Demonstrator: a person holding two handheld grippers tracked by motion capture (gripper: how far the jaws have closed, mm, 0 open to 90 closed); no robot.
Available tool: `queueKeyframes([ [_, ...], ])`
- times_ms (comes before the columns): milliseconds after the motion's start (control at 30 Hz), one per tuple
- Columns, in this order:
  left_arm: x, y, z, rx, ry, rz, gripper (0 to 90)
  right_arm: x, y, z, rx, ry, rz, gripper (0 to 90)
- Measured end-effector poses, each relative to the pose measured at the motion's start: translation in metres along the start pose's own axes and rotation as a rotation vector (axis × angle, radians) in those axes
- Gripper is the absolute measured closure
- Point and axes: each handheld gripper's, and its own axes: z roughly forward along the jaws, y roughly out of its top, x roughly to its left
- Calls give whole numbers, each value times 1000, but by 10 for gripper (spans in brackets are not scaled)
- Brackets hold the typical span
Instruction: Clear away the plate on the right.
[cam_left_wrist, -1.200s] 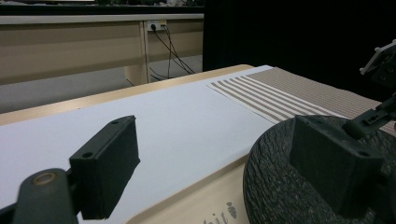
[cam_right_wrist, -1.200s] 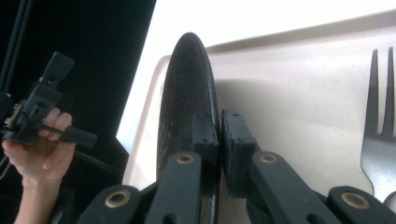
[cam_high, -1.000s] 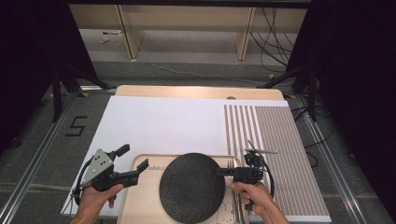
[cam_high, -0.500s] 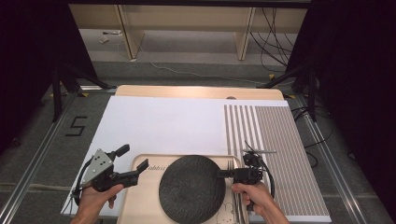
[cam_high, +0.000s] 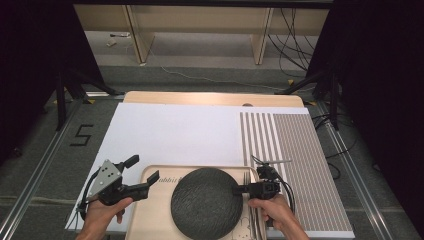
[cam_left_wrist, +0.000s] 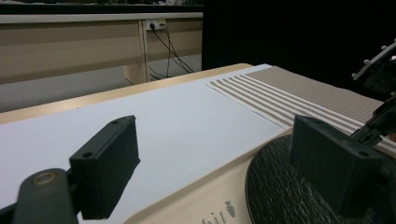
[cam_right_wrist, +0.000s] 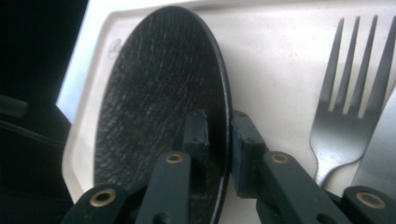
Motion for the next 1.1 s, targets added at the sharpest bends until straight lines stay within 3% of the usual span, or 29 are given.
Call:
queueKeyframes([
  [267, 0, 0, 0, -1, -1, 0, 156, 2, -1, 6, 36, -61, -37, 747],
  [733, 0, 0, 0, 1, -2, 0, 155, 15, -1, 9, 90, -183, -170, 685],
  [933, 1, 0, -1, 1, 0, -3, 156, 23, -1, 5, 64, -247, -253, 546],
  [1100, 0, -1, 0, 4, -8, 0, 155, 30, 1, -4, -3, -238, -292, 456],
])
